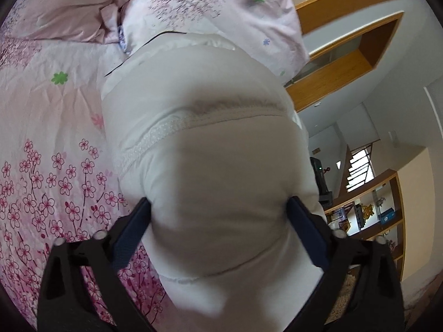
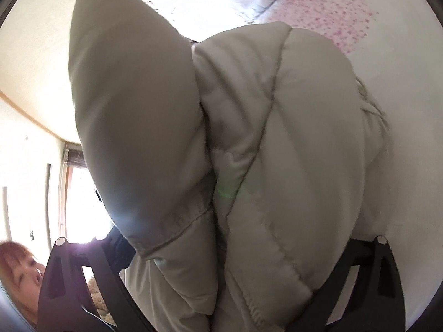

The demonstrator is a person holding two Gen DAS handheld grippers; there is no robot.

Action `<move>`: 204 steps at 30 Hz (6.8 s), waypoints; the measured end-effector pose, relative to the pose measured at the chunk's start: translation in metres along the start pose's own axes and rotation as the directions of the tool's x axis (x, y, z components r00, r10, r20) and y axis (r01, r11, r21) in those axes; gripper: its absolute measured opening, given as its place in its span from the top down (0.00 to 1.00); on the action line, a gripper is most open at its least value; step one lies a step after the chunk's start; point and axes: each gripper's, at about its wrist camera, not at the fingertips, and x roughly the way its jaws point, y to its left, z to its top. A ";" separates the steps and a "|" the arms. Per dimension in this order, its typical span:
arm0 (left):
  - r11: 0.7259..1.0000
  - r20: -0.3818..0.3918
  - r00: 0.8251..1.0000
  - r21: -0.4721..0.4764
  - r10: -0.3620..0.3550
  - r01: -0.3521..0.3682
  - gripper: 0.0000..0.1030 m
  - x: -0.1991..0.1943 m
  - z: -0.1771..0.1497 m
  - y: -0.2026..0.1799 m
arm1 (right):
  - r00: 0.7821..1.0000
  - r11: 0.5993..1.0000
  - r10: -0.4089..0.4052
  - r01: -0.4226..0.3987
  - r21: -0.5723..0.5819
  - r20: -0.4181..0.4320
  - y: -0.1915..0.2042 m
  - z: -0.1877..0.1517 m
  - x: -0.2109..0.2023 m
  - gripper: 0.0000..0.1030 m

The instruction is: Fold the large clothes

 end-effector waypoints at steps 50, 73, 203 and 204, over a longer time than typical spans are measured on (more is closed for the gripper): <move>0.654 0.448 0.735 0.353 0.510 -0.669 0.10 -0.076 -0.030 -0.100 | 0.982 0.983 -0.179 0.181 -0.032 0.053 0.135 -0.003 0.139 0.02; 0.617 0.383 0.802 0.512 0.458 -0.597 0.03 -0.010 -0.089 -0.076 | 0.849 0.725 -0.416 0.526 -0.445 0.327 0.189 -0.128 0.118 0.51; 0.508 0.205 0.505 0.041 0.838 -0.860 0.02 -0.115 -0.160 -0.025 | 0.520 0.476 -0.723 0.852 -0.218 0.455 0.223 -0.254 0.133 0.01; 0.508 0.203 0.505 0.042 0.839 -0.860 0.02 -0.114 -0.160 -0.025 | 0.519 0.474 -0.724 0.853 -0.219 0.454 0.222 -0.253 0.132 0.01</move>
